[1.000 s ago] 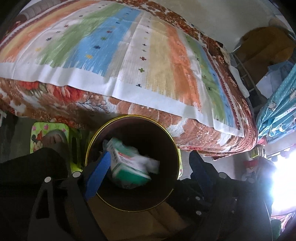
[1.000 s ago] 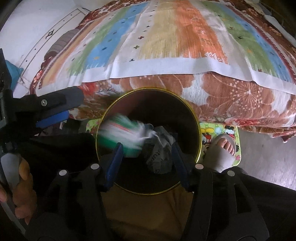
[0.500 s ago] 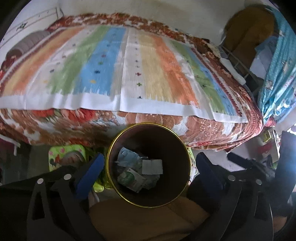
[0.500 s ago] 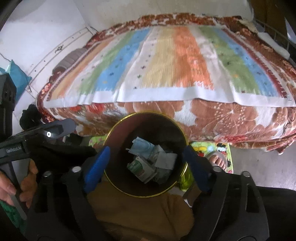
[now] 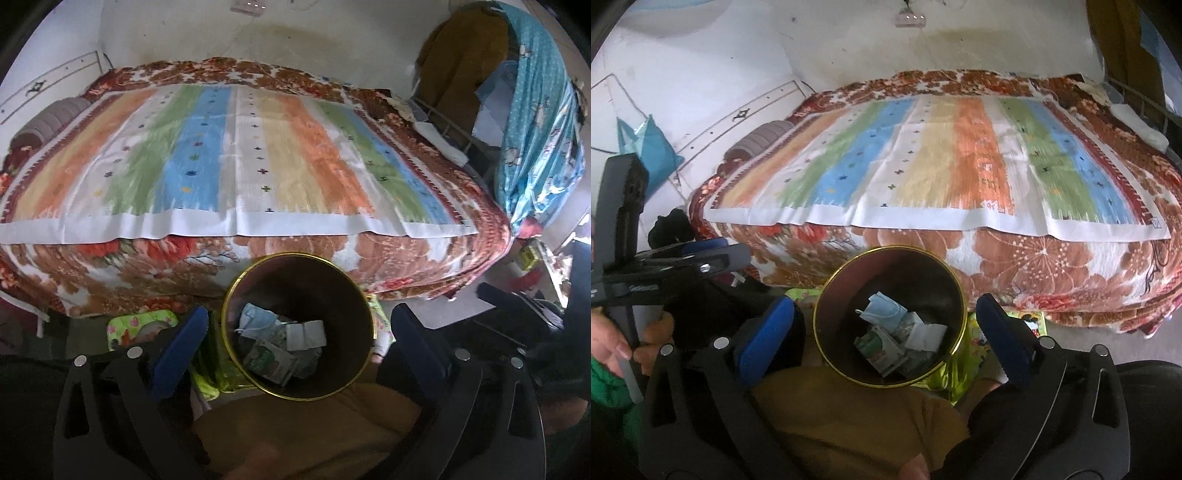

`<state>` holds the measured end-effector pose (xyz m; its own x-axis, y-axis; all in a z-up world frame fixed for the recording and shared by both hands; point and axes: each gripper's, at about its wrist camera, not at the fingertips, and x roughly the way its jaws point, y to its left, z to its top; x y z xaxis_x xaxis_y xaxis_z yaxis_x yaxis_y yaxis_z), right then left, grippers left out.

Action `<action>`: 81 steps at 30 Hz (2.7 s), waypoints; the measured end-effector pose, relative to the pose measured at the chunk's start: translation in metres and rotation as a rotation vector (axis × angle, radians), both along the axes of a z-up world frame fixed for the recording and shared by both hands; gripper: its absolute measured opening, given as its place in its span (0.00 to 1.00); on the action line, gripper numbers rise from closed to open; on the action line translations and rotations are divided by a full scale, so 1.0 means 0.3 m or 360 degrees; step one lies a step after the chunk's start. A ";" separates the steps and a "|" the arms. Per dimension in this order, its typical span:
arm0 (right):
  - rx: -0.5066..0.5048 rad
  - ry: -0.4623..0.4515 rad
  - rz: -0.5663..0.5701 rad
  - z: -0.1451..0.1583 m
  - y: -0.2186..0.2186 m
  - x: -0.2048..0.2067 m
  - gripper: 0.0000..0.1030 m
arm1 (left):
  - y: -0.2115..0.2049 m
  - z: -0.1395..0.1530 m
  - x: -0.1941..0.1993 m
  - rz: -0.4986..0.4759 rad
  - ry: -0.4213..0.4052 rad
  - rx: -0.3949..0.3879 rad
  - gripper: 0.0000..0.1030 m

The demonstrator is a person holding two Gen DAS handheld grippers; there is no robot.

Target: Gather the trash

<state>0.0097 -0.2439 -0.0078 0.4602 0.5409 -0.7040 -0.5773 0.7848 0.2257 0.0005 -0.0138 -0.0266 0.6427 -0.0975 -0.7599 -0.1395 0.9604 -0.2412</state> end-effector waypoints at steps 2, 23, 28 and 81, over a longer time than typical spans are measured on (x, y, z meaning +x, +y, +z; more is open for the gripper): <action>0.0002 0.0004 0.0004 -0.002 0.001 0.000 0.91 | -0.004 -0.005 0.002 -0.0002 0.0018 0.0002 0.94; 0.0001 0.0036 0.0056 -0.019 0.034 -0.005 0.91 | -0.019 -0.033 0.012 -0.0028 0.0035 -0.0038 0.94; 0.0011 0.0044 0.0066 -0.022 0.040 -0.009 0.91 | -0.022 -0.036 0.011 -0.0027 0.0042 -0.0040 0.94; 0.0008 0.0053 0.0075 -0.023 0.053 -0.019 0.91 | -0.058 -0.057 -0.001 -0.0079 0.0059 -0.0020 0.94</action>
<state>0.0041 -0.2280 -0.0148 0.4105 0.5650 -0.7157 -0.6058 0.7556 0.2490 0.0000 -0.0312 -0.0437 0.6082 -0.1385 -0.7816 -0.1007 0.9632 -0.2491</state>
